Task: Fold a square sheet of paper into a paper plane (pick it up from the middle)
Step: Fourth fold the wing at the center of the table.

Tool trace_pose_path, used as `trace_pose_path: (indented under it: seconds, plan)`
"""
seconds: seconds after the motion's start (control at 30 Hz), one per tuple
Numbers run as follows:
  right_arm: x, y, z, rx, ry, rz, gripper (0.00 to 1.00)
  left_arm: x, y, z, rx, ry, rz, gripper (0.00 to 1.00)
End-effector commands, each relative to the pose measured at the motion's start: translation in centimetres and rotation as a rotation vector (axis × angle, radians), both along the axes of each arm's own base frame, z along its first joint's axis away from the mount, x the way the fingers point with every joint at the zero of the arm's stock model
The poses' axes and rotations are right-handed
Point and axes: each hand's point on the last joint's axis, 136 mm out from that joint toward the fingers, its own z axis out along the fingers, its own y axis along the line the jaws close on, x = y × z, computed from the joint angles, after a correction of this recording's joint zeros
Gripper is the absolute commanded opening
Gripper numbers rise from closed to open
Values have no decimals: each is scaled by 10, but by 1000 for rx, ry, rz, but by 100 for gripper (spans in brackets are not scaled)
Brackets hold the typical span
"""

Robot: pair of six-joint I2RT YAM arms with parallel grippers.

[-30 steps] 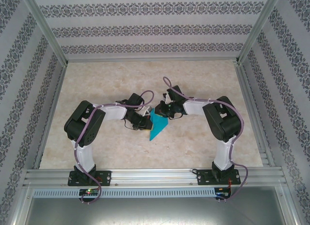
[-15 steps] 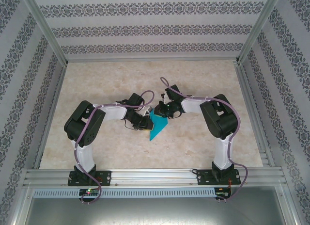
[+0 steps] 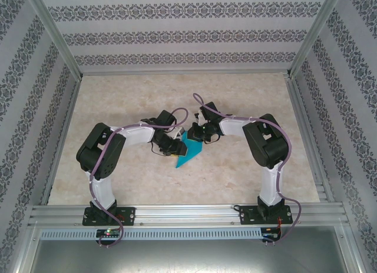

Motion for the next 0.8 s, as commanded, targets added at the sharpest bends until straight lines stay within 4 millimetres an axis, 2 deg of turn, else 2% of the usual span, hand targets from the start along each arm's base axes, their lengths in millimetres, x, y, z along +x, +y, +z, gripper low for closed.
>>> trace_pose_path:
  seconds: [0.0,0.43,0.6,0.77]
  plan:
    - [-20,-16,-36,-127,78,7,8,3,7,12,44,-41,-8,39]
    - [-24,-12,-35,-118,75,11,7,19,1,38,32,-103,4,43]
    - [-24,-11,-32,-114,71,13,7,22,6,35,68,-120,4,42]
    - [-23,-11,-27,-112,61,11,7,20,8,21,91,-91,5,42]
